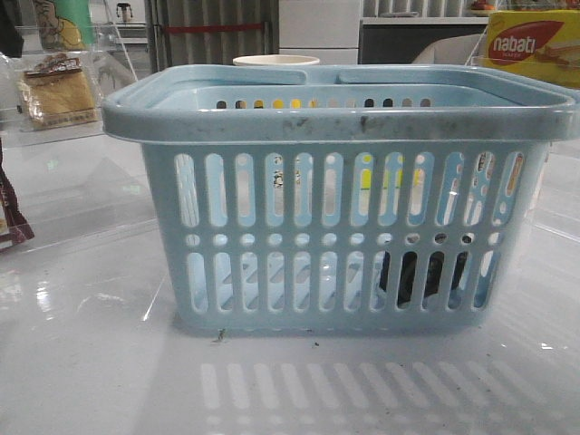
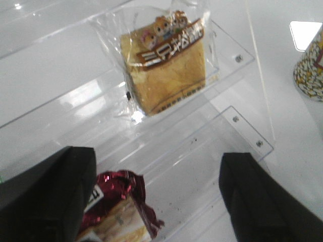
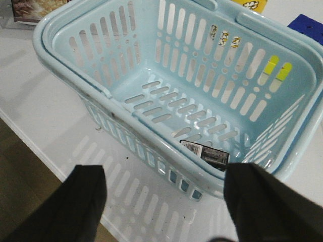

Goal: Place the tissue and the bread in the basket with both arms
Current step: 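Reach the left gripper to the bagged bread slice and grasp it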

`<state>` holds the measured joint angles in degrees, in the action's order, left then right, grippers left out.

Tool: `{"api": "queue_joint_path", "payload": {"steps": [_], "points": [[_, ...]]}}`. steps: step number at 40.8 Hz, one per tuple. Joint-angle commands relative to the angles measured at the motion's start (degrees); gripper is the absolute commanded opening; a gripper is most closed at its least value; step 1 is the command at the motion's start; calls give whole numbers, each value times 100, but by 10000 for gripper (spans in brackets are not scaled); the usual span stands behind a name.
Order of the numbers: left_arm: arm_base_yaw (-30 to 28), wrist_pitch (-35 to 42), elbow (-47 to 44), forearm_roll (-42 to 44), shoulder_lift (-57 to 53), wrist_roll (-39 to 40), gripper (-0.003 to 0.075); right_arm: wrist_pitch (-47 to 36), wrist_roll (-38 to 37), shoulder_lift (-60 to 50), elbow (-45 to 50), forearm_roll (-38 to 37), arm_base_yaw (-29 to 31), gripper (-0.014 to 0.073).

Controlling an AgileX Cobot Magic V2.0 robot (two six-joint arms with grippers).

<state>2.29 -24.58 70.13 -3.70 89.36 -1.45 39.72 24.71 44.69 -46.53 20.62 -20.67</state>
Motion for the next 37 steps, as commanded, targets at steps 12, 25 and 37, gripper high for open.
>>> {"api": "queue_joint_path", "payload": {"steps": [12,25,37], "points": [[-483,459,1618,-1287,1063,36,563,-365,47,-39,-143,75,-7,590],[-536,843,2107,-2300,1743,36,563,-365,47,-39,-143,75,-7,590],[-536,840,2180,-2604,1911,26,425,-365,47,-39,-143,75,-7,590]]}}
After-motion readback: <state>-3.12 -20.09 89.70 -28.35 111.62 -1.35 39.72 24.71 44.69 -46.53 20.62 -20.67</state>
